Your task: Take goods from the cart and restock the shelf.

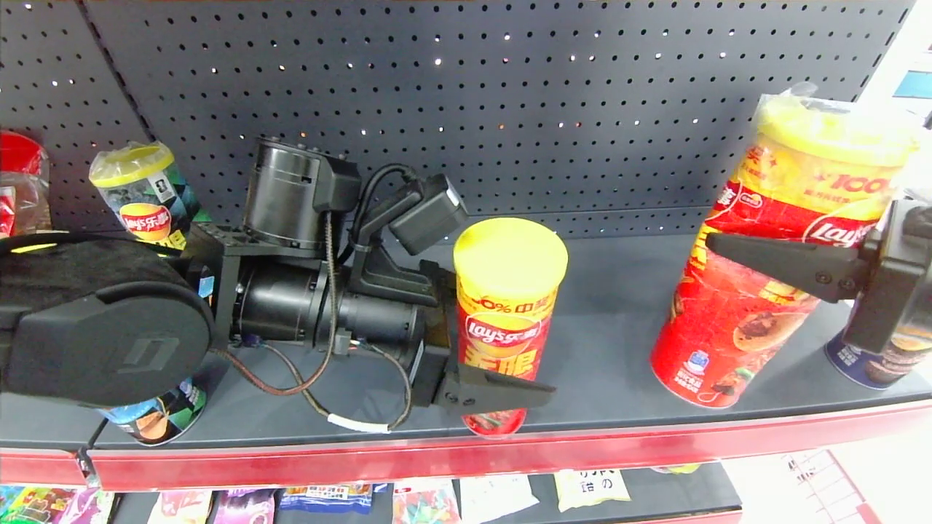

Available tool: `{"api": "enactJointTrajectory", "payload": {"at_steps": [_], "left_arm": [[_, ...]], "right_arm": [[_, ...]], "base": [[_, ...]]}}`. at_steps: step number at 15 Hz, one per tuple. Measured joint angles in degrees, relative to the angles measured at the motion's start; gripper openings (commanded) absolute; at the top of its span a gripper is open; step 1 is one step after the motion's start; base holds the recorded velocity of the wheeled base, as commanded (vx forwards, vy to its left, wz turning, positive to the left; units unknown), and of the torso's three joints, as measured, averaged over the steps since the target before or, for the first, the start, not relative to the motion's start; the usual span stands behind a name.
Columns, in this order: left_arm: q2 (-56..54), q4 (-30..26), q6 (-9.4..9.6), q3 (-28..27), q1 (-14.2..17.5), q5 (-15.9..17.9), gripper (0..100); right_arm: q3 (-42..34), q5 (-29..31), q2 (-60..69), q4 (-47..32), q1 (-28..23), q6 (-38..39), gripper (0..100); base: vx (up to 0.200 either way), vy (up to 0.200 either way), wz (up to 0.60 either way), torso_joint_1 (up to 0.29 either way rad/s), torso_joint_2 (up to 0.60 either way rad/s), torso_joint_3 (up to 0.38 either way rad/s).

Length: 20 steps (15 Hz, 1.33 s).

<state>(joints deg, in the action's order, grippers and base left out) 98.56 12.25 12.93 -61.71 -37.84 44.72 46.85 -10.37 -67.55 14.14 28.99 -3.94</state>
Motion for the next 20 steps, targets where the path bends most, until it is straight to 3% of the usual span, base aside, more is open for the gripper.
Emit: {"api": "enactJointTrajectory", "payload": {"at_steps": [4,10,12,15,20], "left_arm": [[-4.4,0.2,0.0,7.2,1.2,-1.6,100],[-16.6,0.1,-0.07,21.4,7.3,-3.2,100],[-21.0,0.1,-1.74,25.4,9.1,-3.9,100],[-25.3,0.1,-5.24,26.9,9.9,-7.1,100],[-27.7,0.2,-6.78,27.1,10.1,-9.1,100]], "right_arm": [[5.4,-0.7,-7.8,2.8,0.4,0.1,0],[7.7,-1.3,-23.1,20.8,1.7,1.3,0],[9.2,-1.3,-28.1,22.9,2.2,1.4,0],[12.9,-1.4,-33.7,23.5,2.7,1.5,0],[17.9,-1.5,-39.2,23.7,3.7,1.6,0]], "base": [[0.0,0.0,0.0,0.0,0.0,0.0],[0.0,0.0,0.0,0.0,0.0,0.0],[0.0,0.0,0.0,0.0,0.0,0.0],[0.0,0.0,0.0,0.0,0.0,0.0],[0.0,0.0,0.0,0.0,0.0,0.0]]}}
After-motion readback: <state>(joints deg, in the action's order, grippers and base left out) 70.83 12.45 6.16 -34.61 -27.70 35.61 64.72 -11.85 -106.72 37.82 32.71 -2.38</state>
